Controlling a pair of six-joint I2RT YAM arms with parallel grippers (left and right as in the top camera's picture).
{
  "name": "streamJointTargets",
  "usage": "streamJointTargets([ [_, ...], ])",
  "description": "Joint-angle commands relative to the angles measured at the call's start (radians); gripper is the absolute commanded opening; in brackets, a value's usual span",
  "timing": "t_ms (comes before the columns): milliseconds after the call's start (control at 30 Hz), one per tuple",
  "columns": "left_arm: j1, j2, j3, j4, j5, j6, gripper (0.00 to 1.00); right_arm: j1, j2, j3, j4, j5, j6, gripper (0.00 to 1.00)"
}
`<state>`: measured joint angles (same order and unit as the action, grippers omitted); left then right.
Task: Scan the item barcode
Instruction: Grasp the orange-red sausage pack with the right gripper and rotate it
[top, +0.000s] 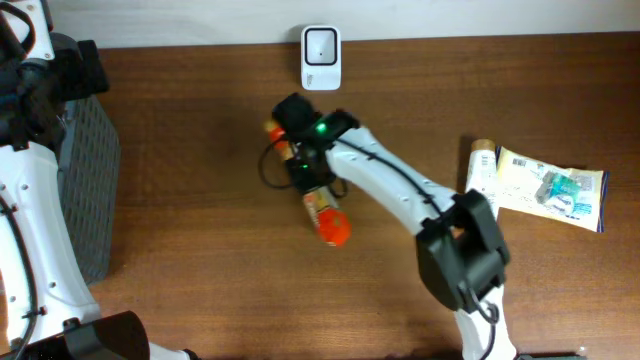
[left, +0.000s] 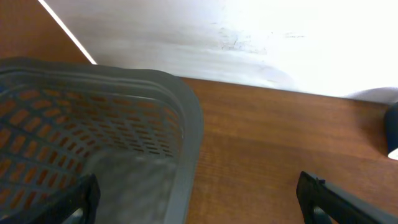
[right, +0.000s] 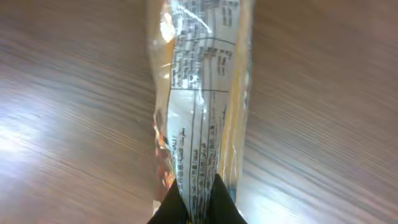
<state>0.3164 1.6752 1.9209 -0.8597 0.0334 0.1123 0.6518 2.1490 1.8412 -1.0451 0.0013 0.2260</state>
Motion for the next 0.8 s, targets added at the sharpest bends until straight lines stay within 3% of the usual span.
streamJointTargets([
  [0, 0.001, -0.015, 0.011, 0.002, 0.003, 0.013, 0.99, -0.003, -0.021, -0.008, -0.053, 0.251, -0.018, 0.04],
  [100, 0.001, -0.015, 0.011, 0.002, 0.003, 0.013, 0.99, 0.071, 0.085, -0.024, -0.068, 0.22, 0.017, 0.04],
  [133, 0.001, -0.015, 0.011, 0.002, 0.003, 0.013, 0.99, 0.12, 0.085, -0.023, -0.048, 0.169, -0.001, 0.11],
  [167, 0.001, -0.015, 0.011, 0.002, 0.003, 0.013, 0.99, 0.164, 0.085, -0.023, -0.022, 0.11, -0.04, 0.23],
  [200, 0.001, -0.015, 0.011, 0.002, 0.003, 0.013, 0.99, 0.218, 0.085, -0.024, 0.003, 0.051, -0.073, 0.48],
  [233, 0.001, -0.015, 0.011, 0.002, 0.003, 0.013, 0.99, 0.257, 0.085, -0.024, 0.017, 0.047, -0.092, 0.62],
  [333, 0.001, -0.015, 0.011, 0.002, 0.003, 0.013, 0.99, 0.216, 0.063, 0.001, -0.008, 0.04, -0.107, 0.71],
  [467, 0.001, -0.015, 0.011, 0.002, 0.003, 0.013, 0.99, -0.029, -0.029, 0.2, -0.13, -0.097, -0.108, 0.88],
  [533, 0.001, -0.015, 0.011, 0.002, 0.003, 0.013, 0.99, -0.158, -0.018, 0.201, -0.174, -0.279, -0.184, 0.9],
  [567, 0.001, -0.015, 0.011, 0.002, 0.003, 0.013, 0.99, -0.23, -0.002, 0.155, -0.19, -0.449, -0.279, 0.91],
  [600, 0.001, -0.015, 0.011, 0.002, 0.003, 0.013, 0.99, -0.256, 0.007, 0.117, -0.194, -0.492, -0.321, 0.9],
  [767, 0.001, -0.015, 0.011, 0.002, 0.003, 0.013, 0.99, -0.276, 0.016, -0.174, -0.016, -0.522, -0.323, 0.89],
])
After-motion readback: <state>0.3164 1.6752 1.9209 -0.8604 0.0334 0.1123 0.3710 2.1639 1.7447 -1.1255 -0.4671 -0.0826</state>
